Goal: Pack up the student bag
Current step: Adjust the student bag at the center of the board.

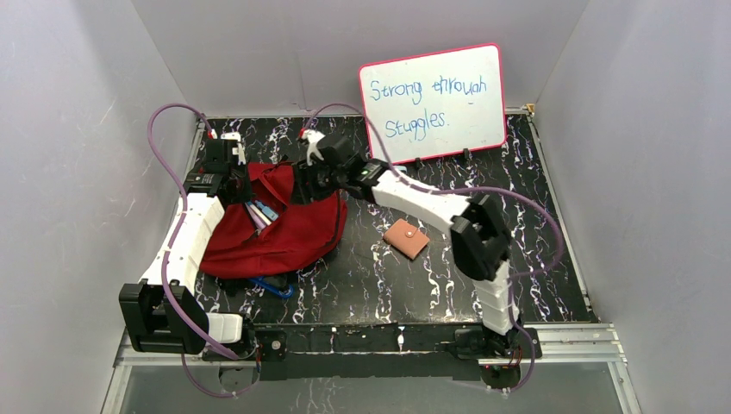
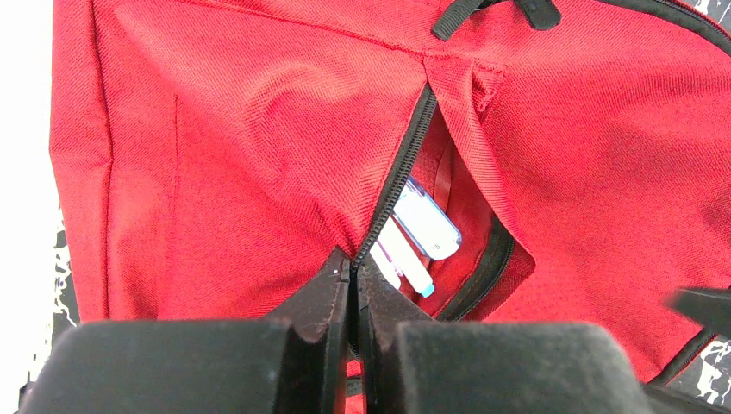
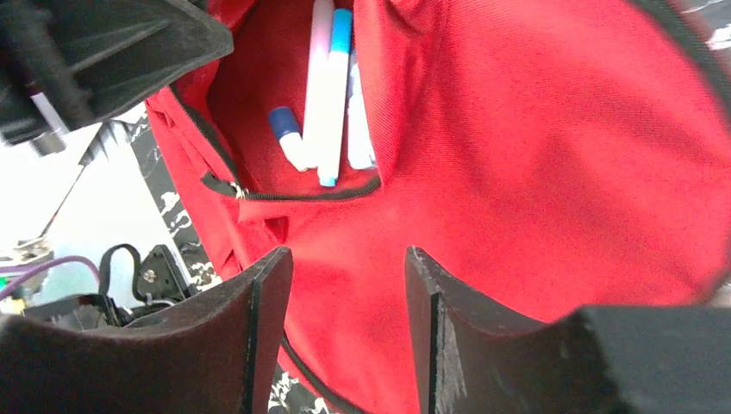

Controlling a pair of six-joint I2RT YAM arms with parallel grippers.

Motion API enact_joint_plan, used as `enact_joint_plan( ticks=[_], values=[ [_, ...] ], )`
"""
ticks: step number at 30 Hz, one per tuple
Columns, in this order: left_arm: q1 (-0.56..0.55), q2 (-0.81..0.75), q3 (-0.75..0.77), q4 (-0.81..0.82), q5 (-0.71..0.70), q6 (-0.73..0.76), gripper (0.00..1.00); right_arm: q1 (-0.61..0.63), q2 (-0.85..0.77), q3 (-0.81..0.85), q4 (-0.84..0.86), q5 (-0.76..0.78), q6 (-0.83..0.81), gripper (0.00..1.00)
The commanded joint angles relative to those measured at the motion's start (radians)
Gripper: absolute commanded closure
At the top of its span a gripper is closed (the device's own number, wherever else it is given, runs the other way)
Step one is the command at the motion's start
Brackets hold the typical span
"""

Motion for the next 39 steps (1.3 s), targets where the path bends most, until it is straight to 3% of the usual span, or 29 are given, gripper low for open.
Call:
enact_joint_plan(
  ticks=[1, 8, 15, 25, 36, 39],
  values=[
    [0.003, -0.037, 0.008, 0.010, 0.011, -0.003, 1.00, -0.024, -0.225, -0.129, 0.066, 0.157, -0.098, 0.39],
    [0.003, -0.032, 0.007, 0.020, 0.023, -0.003, 1.00, -0.057, -0.383, -0.316, 0.012, 0.297, -0.162, 0.29],
    [0.003, -0.021, 0.009, 0.027, 0.046, -0.004, 1.00, -0.108, -0.434, -0.418, -0.026, 0.298, -0.152, 0.23],
    [0.003, -0.004, 0.019, 0.030, 0.059, -0.009, 1.00, -0.161, -0.352, -0.447, 0.079, 0.048, 0.017, 0.21],
    [0.003, -0.012, 0.015, 0.030, 0.056, -0.016, 1.00, -0.177, -0.128, -0.315, 0.080, 0.026, 0.079, 0.22],
    [0.003, -0.010, 0.015, 0.030, 0.060, -0.021, 1.00, -0.181, -0.091, -0.284, 0.106, -0.034, 0.078, 0.28]
  ],
)
